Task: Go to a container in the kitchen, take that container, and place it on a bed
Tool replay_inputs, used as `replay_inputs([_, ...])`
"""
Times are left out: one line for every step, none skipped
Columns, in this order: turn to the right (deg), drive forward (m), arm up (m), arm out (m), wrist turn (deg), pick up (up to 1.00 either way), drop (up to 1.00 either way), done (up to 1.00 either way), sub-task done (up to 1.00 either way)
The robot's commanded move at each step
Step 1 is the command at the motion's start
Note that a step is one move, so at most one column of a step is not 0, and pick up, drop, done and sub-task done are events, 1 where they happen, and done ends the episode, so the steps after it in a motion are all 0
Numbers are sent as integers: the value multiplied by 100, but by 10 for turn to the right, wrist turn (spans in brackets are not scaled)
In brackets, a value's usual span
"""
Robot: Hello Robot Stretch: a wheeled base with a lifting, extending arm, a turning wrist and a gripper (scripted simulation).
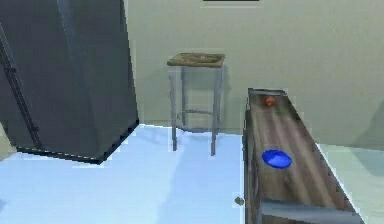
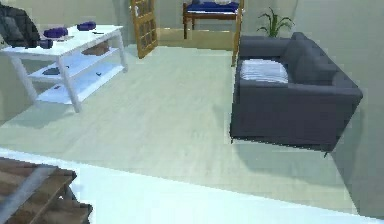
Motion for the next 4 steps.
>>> replay_inputs([0,55,0,0,0,0,0,0,0])
replay_inputs([60,0,0,0,0,0,0,0,0])
replay_inputs([0,75,0,0,0,0,0,0,0])
replay_inputs([210,0,0,0,0,0,0,0,0])
